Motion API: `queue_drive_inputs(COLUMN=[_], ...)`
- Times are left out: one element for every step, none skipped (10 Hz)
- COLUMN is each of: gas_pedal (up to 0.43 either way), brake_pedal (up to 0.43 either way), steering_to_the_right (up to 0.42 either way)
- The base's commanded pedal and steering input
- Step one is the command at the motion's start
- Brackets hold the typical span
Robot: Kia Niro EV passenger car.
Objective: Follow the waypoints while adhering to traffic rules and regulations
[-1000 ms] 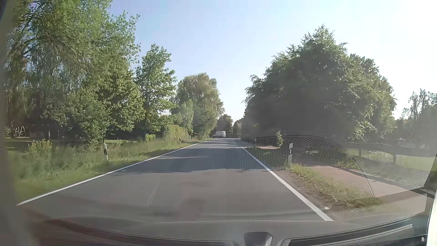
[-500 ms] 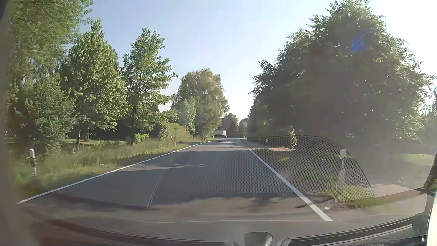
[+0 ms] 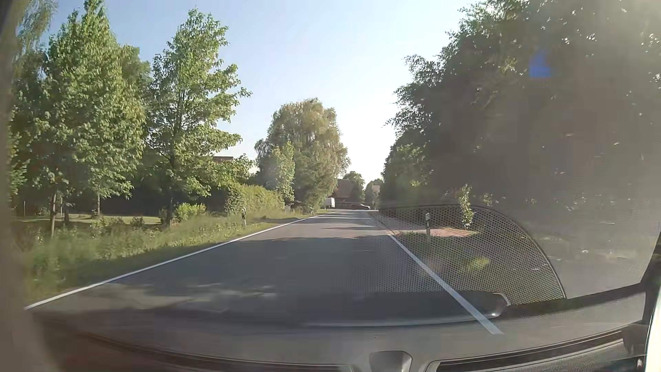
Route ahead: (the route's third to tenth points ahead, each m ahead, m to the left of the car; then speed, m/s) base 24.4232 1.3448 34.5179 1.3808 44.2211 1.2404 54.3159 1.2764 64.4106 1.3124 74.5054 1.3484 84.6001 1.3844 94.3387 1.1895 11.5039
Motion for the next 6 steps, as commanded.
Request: queue_drive_inputs(gas_pedal=[0.280,0.268,0.260,0.248,0.228,0.220], brake_pedal=[0.006,0.006,0.006,0.006,0.006,0.006], steering_to_the_right=[-0.006,-0.006,-0.005,-0.005,-0.004,-0.004])
